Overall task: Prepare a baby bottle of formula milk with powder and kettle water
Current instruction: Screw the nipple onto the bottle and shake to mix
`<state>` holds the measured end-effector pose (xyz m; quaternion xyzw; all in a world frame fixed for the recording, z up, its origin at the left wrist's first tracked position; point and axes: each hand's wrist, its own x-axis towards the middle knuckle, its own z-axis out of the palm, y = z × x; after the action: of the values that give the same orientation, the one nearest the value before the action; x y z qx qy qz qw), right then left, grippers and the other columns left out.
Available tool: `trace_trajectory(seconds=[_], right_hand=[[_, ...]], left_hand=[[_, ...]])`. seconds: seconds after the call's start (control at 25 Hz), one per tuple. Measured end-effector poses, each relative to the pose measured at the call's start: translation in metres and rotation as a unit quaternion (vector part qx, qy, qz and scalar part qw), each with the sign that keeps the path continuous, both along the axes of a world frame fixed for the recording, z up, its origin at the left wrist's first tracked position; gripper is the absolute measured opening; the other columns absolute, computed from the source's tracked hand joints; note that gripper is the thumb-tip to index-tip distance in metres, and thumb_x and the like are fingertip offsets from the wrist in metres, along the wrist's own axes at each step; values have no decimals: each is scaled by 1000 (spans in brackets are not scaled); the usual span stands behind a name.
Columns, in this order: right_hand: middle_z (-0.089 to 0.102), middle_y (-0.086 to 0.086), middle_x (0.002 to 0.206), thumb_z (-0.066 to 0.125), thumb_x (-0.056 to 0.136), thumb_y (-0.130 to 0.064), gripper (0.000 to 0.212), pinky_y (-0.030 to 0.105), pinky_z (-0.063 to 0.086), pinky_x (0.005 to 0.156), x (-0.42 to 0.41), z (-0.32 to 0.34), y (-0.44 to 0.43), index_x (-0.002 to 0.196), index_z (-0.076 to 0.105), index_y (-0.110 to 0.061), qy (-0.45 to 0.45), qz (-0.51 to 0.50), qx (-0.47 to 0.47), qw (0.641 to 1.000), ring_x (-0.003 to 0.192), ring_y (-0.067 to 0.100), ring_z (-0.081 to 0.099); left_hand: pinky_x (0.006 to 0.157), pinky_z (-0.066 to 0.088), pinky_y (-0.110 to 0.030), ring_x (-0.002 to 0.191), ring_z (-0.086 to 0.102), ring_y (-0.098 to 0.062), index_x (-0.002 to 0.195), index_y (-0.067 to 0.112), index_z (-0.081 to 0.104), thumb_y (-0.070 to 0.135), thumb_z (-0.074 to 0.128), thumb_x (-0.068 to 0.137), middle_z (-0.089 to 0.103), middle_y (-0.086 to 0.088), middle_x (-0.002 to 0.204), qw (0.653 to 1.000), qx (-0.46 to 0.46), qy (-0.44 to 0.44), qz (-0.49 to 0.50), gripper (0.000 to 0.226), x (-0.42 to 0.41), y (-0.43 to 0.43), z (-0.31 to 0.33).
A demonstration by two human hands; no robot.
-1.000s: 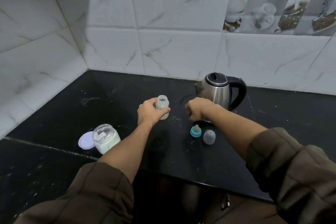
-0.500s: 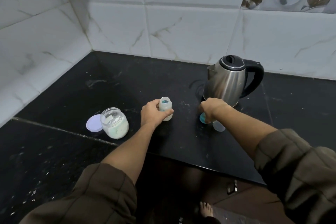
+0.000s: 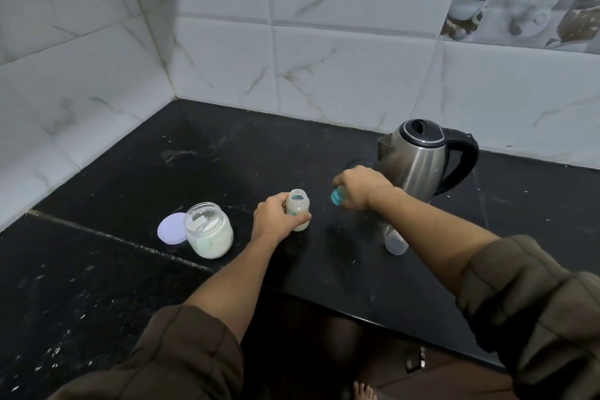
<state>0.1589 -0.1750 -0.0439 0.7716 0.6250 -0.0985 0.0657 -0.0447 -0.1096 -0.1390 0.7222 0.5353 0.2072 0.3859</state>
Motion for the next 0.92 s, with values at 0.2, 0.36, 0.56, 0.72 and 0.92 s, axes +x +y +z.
trace_trajectory(seconds=[0.2, 0.36, 0.56, 0.72, 0.92], right_hand=[[70, 2, 126, 79, 86, -36, 52, 42, 58, 94, -45, 16, 32, 135, 65, -27, 63, 51, 47, 996, 112, 24, 66], [70, 2, 122, 82, 84, -33, 53, 39, 59, 90, -58, 16, 47, 134, 67, -25, 55, 74, 31, 995, 107, 23, 66], [70, 3, 125, 81, 86, -30, 54, 36, 57, 92, -61, 17, 56, 137, 66, -23, 39, 96, 6, 995, 110, 23, 65], [69, 1, 121, 81, 84, -29, 51, 32, 55, 86, -64, 17, 60, 133, 68, -24, 36, 109, -20, 993, 104, 21, 63], [70, 0, 116, 83, 82, -30, 48, 32, 58, 83, -70, 12, 61, 128, 71, -23, 32, 106, -34, 993, 99, 20, 65]], left_hand=[[101, 56, -42, 110, 69, -11, 129, 28, 69, 46, 92, 70, 76, 10, 113, 1000, 0, 23, -20, 66, -1, 0, 5], [102, 55, -41, 111, 68, -13, 128, 25, 67, 45, 89, 76, 75, 6, 116, 999, 3, 42, -24, 60, -1, -2, 8], [101, 54, -41, 109, 69, -15, 121, 23, 69, 45, 87, 78, 76, 5, 112, 998, 13, 56, -37, 52, -3, 0, 9], [99, 55, -40, 103, 70, -14, 117, 22, 70, 46, 87, 77, 77, 4, 106, 997, 23, 66, -42, 49, -4, 1, 10], [95, 55, -36, 100, 70, -13, 116, 24, 71, 47, 87, 77, 77, 5, 102, 996, 31, 70, -48, 48, -4, 2, 12]])
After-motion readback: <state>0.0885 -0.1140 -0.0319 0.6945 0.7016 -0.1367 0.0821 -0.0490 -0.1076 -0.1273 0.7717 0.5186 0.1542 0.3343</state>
